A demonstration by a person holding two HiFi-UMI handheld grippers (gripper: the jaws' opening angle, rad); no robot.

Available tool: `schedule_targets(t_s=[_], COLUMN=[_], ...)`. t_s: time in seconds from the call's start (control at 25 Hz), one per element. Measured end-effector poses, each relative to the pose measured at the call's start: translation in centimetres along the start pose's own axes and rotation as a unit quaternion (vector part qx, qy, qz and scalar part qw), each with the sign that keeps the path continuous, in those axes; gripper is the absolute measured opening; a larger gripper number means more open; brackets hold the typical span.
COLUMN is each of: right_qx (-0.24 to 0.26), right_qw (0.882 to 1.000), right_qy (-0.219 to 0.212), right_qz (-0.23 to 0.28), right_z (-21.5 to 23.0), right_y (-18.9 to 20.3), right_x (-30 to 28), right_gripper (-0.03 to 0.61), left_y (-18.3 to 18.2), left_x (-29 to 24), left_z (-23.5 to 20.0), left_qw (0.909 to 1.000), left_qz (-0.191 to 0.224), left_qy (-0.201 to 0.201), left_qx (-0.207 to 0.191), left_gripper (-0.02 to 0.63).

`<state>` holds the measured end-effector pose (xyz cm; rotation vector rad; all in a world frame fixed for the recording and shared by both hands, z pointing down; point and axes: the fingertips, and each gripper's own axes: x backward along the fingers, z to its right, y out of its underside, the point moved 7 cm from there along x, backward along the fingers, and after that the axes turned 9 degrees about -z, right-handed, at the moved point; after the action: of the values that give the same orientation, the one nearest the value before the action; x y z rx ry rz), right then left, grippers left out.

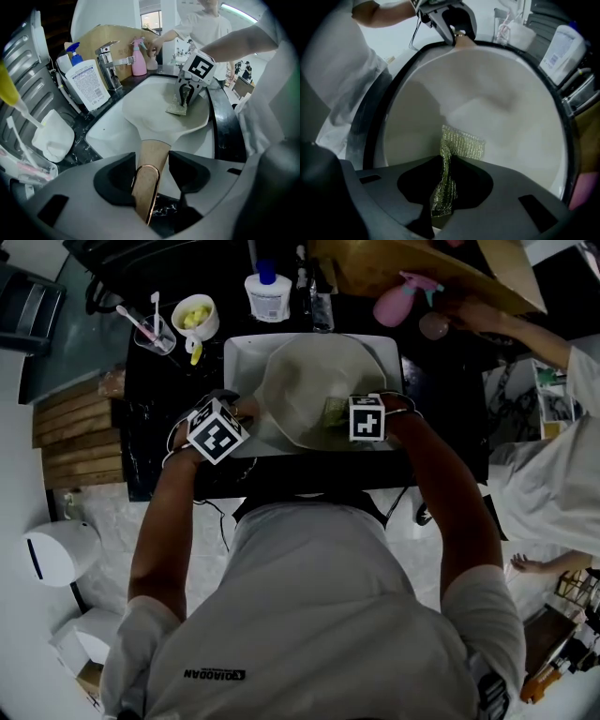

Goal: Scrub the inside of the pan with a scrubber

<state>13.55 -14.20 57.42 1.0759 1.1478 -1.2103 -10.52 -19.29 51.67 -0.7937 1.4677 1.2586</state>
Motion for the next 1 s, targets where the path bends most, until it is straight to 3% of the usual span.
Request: schedule_targets(t_s=[0.16, 0.32, 0.48, 0.56, 0.68, 0.84, 1.0], right_qx=[-0.054, -0.099, -0.165, -0.214, -0.293, -0.360, -0.394], right_qw=[0.996, 0.988, 0.972, 0.954, 0.915, 0.862, 0.818], right_qy=[0.056, 0.090, 0.122, 0.141, 0.168, 0.199, 0.221], right_qz=[0.053, 0.074, 0.116, 0.155, 0.221, 0.296, 0.357], right_z=[-0.3, -1.6, -2.6, -2.8, -3.2, -4.7, -7.5], right_y=[-0.9, -1.3, -1.3, -1.1, -0.1, 0.9, 2.0], right_x=[2.5, 3.4, 4.5, 5.6, 7.1, 9.9, 12.3], right_gripper=[0.087, 0.086, 0.084, 0.084, 0.083, 0.083, 0.081], left_y=[0.2, 0.5, 0.7, 0.6, 0.5, 0.1, -0.7], left_x=[0.4, 1.8, 3.5, 4.4, 5.8, 7.9, 9.7], left_z=[0.2, 0.3, 0.8, 1.0, 1.7, 2.9, 4.8], left_qw=[0.9997, 0.9988, 0.9975, 0.9962, 0.9929, 0.9848, 0.9693], left_qz=[0.018, 0.047, 0.069, 0.082, 0.109, 0.148, 0.201], left_qy=[-0.016, -0.006, -0.017, -0.026, -0.038, -0.064, -0.068], left_qx=[0.000, 0.015, 0.009, 0.012, 0.029, 0.066, 0.125], left_gripper=[0.225, 0.225, 0.225, 0.224, 0.208, 0.052, 0.014])
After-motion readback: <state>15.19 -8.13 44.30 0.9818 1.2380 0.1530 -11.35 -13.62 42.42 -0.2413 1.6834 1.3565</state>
